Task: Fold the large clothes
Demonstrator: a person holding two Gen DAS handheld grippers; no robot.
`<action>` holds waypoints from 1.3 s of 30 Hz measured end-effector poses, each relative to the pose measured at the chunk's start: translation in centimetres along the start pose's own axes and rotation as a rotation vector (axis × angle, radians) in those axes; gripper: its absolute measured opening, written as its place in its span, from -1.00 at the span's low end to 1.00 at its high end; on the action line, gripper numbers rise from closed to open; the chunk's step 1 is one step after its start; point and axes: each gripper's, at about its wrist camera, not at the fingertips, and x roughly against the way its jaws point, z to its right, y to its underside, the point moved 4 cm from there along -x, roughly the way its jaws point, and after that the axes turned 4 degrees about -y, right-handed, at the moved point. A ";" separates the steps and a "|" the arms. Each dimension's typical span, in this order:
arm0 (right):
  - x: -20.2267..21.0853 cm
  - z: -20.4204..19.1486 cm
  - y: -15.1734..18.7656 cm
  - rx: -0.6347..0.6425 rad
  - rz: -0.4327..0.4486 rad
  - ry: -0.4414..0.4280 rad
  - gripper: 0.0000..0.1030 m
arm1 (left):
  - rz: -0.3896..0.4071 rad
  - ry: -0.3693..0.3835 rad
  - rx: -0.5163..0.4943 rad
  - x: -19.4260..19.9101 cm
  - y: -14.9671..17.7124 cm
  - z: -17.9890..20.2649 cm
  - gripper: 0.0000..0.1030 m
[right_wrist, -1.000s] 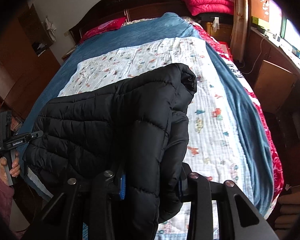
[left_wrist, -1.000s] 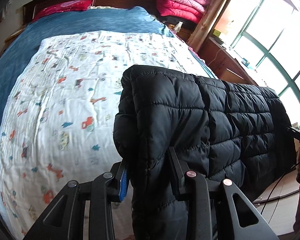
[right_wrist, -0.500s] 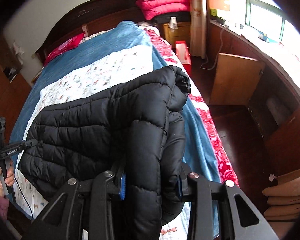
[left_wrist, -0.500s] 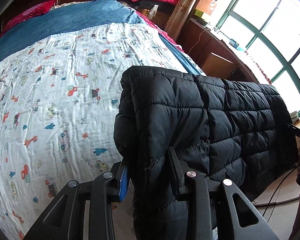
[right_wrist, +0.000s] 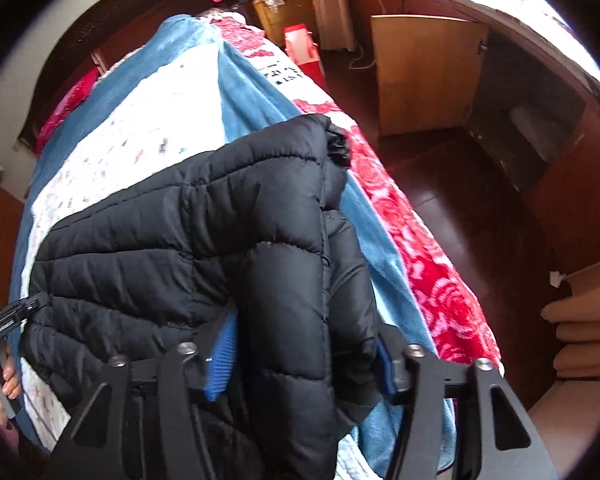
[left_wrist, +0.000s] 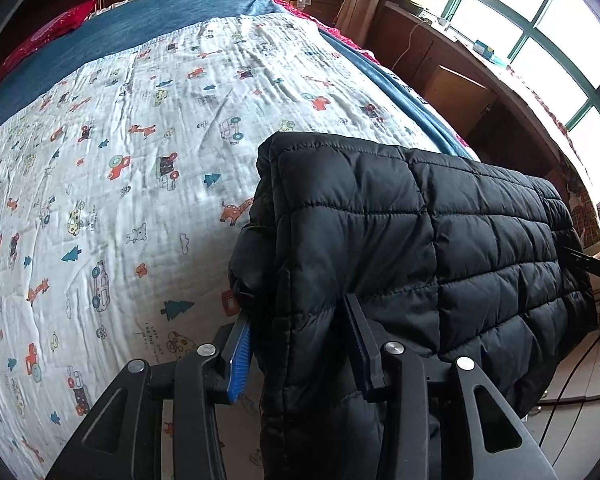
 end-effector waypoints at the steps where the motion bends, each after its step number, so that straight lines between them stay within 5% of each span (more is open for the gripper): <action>1: 0.1 -0.1 0.1 -0.003 -0.001 0.012 0.28 | 0.002 -0.011 -0.006 0.1 0.5 -0.6 -0.04; 14: 2.7 -1.7 0.7 0.103 0.070 0.224 0.33 | 0.049 -0.130 -0.129 2.8 3.3 0.0 0.19; 22: 4.1 -6.5 1.3 0.196 0.117 0.134 0.33 | 0.065 -0.162 -0.186 3.6 4.7 1.5 0.19; 31: 0.9 -12.1 3.1 0.282 0.050 0.044 0.33 | 0.062 -0.162 -0.192 3.9 5.8 1.7 0.19; 39: -1.3 -12.8 5.8 0.277 -0.011 0.074 0.33 | 0.049 -0.166 -0.208 3.6 7.0 2.0 0.20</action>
